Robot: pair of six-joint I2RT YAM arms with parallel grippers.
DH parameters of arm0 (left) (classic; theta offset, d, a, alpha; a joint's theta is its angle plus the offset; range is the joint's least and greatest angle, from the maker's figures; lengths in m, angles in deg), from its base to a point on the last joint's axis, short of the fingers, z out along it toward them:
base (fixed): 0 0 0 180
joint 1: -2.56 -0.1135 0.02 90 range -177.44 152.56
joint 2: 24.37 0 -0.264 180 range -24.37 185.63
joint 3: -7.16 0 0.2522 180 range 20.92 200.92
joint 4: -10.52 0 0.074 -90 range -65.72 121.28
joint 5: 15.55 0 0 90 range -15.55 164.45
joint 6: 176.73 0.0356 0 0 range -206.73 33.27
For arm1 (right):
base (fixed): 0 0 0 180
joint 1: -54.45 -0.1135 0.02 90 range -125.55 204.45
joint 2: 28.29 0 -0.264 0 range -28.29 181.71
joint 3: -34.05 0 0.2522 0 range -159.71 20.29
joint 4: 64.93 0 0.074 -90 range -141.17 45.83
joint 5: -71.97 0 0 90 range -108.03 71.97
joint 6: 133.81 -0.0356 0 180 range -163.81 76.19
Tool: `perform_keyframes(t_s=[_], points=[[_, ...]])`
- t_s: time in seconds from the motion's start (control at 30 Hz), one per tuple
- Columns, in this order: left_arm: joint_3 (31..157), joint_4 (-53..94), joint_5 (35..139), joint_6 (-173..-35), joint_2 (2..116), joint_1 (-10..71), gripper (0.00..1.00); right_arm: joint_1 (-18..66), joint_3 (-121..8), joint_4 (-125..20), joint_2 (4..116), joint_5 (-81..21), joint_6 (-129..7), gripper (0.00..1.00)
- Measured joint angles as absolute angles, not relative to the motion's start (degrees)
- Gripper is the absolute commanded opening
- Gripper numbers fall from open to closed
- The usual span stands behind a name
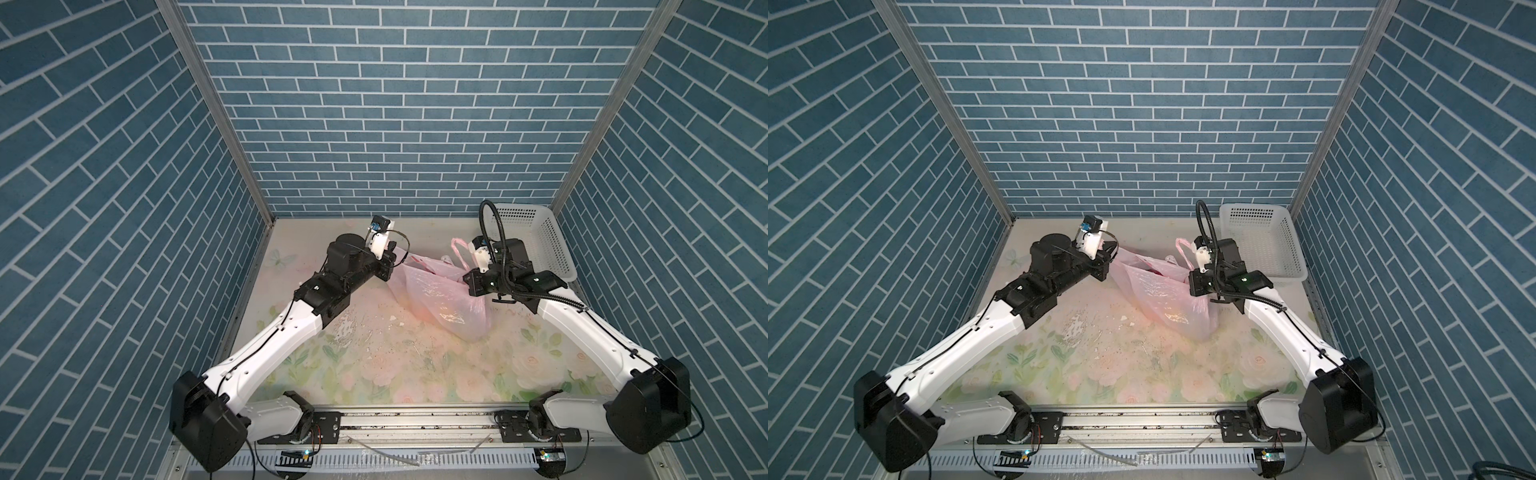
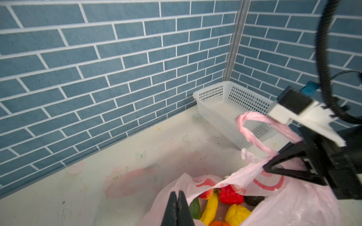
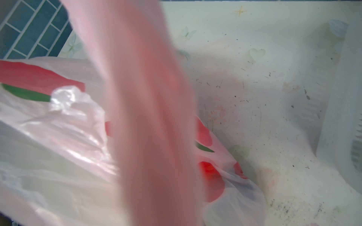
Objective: Untie the knot of the plastic bag and take out the fruit
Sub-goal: Untie the plastic bag at the center of the table.
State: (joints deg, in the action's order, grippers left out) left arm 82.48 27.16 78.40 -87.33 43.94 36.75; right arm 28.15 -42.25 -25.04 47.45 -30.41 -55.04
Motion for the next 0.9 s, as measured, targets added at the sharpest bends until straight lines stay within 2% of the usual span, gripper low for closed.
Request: perform_keyframes(t_s=[0.1,0.2,0.27,0.4,0.53,0.7,0.9], points=[[79.88,29.34,77.70,-88.89,39.44,36.75,0.00,28.10,-46.21,-24.67,49.70,-31.50,-53.53,0.00],[76.16,30.65,77.11,-91.38,35.05,36.73,0.00,28.10,-49.90,-22.81,50.71,-32.75,-52.22,0.32],[73.94,30.96,76.82,-93.04,32.73,36.71,0.00,28.28,-52.02,-20.51,50.69,-33.78,-51.47,0.49],[70.44,30.85,76.39,-96.21,29.63,36.88,0.00,27.91,-56.37,-14.39,49.73,-35.90,-50.25,0.70],[68.62,29.30,75.95,-98.11,28.86,37.52,0.00,24.17,-61.77,-7.95,48.28,-36.38,-49.22,0.78],[67.86,26.59,76.10,-99.01,28.86,38.35,0.00,17.04,-71.87,-1.74,49.51,-34.74,-46.84,0.83],[67.86,24.34,76.67,-99.01,28.86,38.59,0.00,13.68,-81.16,0.45,55.80,-33.89,-43.93,0.83]])
